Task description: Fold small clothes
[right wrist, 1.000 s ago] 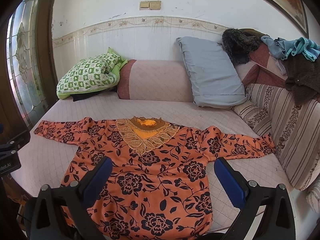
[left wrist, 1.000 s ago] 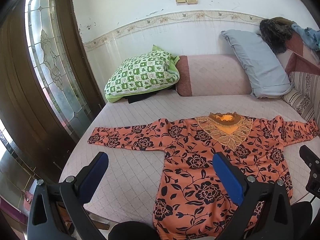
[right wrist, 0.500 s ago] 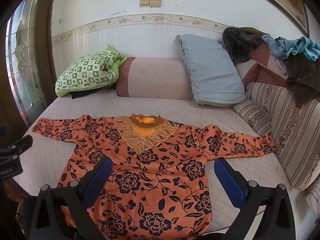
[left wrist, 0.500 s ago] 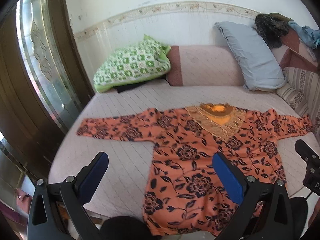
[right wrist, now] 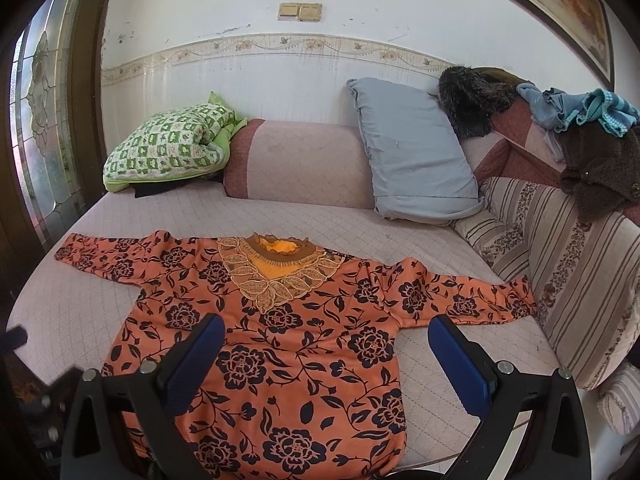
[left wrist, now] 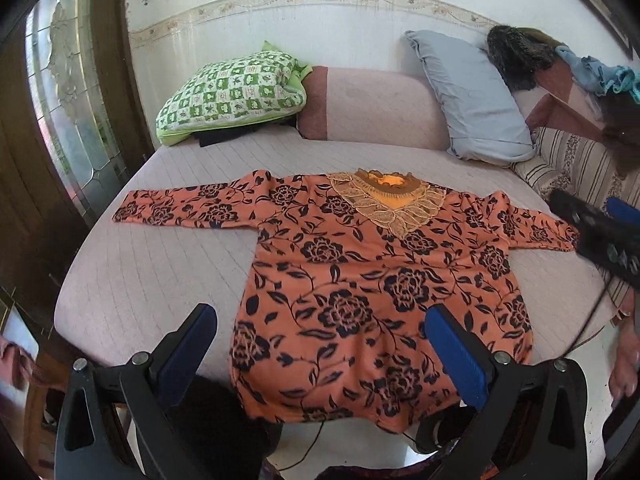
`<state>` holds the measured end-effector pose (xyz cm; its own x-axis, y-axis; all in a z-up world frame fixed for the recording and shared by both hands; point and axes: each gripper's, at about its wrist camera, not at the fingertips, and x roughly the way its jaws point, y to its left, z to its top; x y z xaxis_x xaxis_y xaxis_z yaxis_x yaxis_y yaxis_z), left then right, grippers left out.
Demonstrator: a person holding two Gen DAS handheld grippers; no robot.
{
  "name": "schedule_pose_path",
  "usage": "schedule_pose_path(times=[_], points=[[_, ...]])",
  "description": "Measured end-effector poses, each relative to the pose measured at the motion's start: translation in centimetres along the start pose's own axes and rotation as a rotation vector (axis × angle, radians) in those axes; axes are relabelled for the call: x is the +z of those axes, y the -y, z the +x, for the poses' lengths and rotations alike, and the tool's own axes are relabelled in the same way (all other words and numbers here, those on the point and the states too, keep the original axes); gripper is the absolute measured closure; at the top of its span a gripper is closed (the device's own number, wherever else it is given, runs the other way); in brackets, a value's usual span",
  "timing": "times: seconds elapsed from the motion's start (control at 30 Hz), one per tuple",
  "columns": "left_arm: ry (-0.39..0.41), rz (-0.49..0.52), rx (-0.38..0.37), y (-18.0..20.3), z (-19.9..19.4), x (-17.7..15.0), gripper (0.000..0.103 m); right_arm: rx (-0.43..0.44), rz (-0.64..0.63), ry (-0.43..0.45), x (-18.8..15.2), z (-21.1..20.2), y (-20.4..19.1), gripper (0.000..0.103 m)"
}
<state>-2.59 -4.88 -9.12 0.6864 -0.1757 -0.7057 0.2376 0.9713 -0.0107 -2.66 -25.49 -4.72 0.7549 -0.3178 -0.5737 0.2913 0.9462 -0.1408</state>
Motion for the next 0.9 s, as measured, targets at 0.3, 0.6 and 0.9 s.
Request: schedule_pose_path(times=[0.3,0.6,0.9], points=[[0.162,-0.016,-0.026,0.0,-6.0,-2.9,0.0,-0.007,-0.006,0.035,0.4,-1.9,0.2,0.0],[0.162,-0.028,-0.059,-0.5,-6.2,-2.9,0.0,-0.004,0.03,0.053,0.8,-2.1,1.5,0.0],[0.205,0.105,0.068,1.5,-4.1,1.3,0.0,-0.023,0.043,0.034,1.0,0.3,3.3,0.0]])
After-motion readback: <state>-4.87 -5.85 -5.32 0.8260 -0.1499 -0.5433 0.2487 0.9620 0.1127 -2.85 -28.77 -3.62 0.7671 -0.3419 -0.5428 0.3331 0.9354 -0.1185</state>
